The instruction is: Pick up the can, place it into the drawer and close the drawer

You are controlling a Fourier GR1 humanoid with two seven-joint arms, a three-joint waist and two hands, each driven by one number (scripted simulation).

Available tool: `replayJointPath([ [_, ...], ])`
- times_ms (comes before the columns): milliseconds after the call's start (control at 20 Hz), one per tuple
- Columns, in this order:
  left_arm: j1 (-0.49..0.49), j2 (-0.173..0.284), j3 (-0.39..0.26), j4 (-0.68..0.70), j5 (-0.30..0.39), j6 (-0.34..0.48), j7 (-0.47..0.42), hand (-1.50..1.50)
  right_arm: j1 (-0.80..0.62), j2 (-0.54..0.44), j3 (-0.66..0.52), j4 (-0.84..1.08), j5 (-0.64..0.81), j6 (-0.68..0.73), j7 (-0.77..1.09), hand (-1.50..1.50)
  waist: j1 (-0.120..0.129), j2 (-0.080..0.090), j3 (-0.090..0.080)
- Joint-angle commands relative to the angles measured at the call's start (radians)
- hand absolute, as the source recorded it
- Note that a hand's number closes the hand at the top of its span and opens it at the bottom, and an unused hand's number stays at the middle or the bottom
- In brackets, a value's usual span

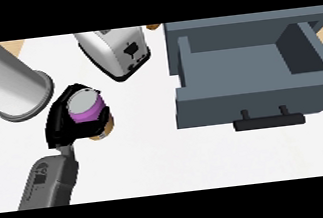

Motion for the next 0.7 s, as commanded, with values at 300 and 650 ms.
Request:
replayJointPath([
  [300, -0.135, -0.066, -0.116, -0.163, -0.089, 0.096, 0.208, 1.50, -0.007, -0.013, -0.023, 0.023, 0.002, 0.012, -0.023, -1.50, -0.003, 0.002, 0.000],
  [650, -0.336, -0.091, -0.231, -0.188, -0.127, 0.246, 0.414, 1.50, 0.035, -0.016, -0.012, -0.011, -0.016, 0.029, -0.024, -1.50, -0.012, 0.001, 0.000],
])
